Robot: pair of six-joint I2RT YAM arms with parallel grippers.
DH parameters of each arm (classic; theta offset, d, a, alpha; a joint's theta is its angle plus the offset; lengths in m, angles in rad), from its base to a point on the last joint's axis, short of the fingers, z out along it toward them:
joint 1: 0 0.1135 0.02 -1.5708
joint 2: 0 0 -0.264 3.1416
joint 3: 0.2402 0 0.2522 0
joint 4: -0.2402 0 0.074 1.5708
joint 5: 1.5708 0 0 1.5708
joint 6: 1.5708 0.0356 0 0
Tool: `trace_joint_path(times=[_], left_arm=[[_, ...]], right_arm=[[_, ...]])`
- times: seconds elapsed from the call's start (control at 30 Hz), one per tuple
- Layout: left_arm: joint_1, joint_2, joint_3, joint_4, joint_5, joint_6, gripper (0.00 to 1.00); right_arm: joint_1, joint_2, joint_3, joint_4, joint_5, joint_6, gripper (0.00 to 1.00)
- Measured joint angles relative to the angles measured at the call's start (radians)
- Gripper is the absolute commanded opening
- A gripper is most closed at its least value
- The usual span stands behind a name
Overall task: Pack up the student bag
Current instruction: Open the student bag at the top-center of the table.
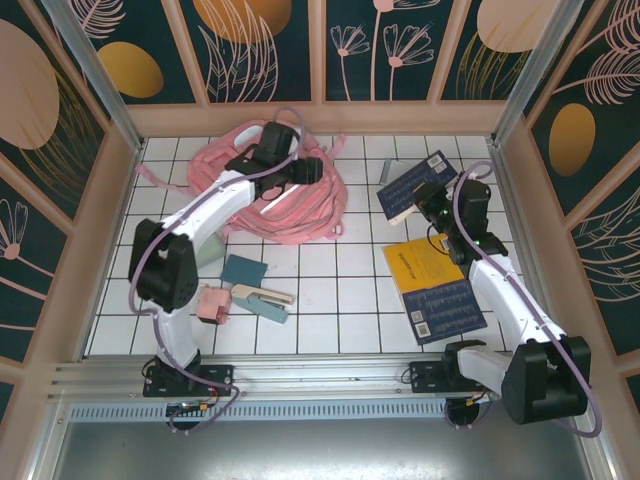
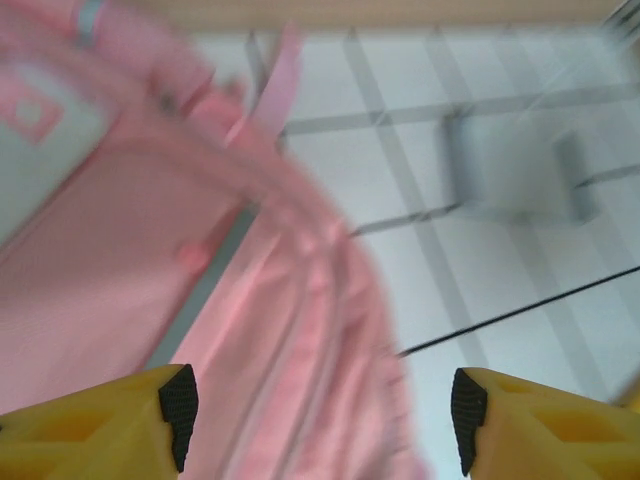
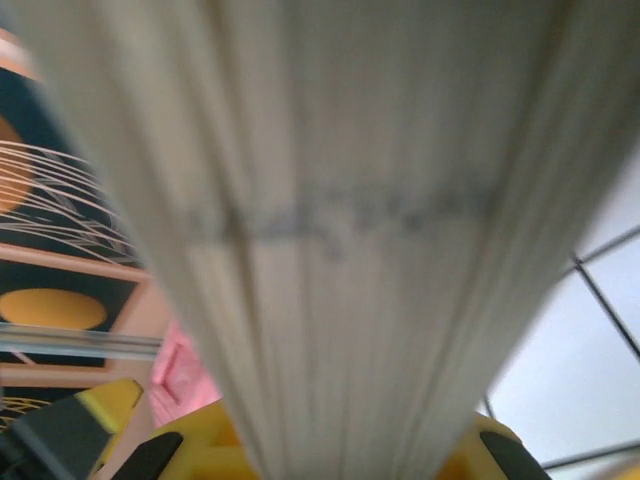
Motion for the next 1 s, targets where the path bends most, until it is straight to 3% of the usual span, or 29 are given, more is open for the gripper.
trace_joint_path(times=[0.23, 0.4, 0.6, 0.73, 1.0], left_arm=[[-0.016, 0.158, 0.013, -0.174, -0.075, 0.115, 0.68], [-0.023, 0.183, 0.037, -0.195, -0.112, 0.143, 0.63], [-0.026, 0.244, 0.085, -0.196, -0.173, 0.159, 0.5], [-0.031, 0.293, 0.145, -0.206, -0.22, 0.174, 0.48], [-0.049, 0.341, 0.189, -0.202, -0.241, 0.196, 0.11]], right_arm=[[-0.002, 0.001, -0.051, -0.023, -0.054, -0.032, 0.0], [-0.012, 0.018, -0.063, -0.021, -0.087, -0.044, 0.0], [-0.019, 0.049, -0.086, -0.005, -0.134, -0.048, 0.0], [-0.019, 0.07, -0.1, 0.02, -0.166, -0.043, 0.0], [-0.019, 0.087, -0.104, 0.047, -0.212, -0.032, 0.0]])
